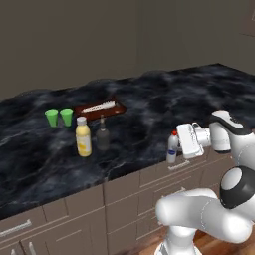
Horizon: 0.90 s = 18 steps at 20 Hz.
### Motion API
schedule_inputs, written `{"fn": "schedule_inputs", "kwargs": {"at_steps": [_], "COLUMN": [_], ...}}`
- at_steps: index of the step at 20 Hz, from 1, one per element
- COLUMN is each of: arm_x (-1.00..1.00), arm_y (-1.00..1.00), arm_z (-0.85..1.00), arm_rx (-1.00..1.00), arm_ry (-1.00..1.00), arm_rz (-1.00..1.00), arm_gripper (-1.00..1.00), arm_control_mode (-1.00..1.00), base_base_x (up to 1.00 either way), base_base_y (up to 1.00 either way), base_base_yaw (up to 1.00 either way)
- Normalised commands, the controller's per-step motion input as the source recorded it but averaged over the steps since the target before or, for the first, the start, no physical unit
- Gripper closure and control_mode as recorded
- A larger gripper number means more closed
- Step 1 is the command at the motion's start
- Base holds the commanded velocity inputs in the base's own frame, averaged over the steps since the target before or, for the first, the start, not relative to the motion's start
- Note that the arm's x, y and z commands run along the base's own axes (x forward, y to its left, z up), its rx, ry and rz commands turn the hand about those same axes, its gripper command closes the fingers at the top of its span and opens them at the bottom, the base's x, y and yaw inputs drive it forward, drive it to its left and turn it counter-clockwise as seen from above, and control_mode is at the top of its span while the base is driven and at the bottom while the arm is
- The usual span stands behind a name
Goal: Place the drinks on the dining counter in a tight cluster.
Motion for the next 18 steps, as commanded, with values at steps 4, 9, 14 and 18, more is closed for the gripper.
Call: {"fn": "schedule_inputs", "kwargs": {"at_steps": [4,9,14,18], "arm_x": [0.0,0.0,0.0,0.0], "arm_y": [0.0,0.0,0.0,0.0], "arm_z": [0.0,0.0,0.0,0.0], "arm_rx": [0.0,0.0,0.0,0.0], "arm_ry": [0.0,0.0,0.0,0.0], "arm_rz": [0.0,0.0,0.0,0.0], "arm_gripper": [1.0,1.0,1.0,1.0], "arm_control_mode": [1.0,1.0,1.0,1.0], "base_base_x": [0.55,0.72,0.67,0.58], "base_base_y": [-0.39,-0.15,-0.11,-0.15], "base_base_yaw": [0.07,0.26,0.34,0.34]}}
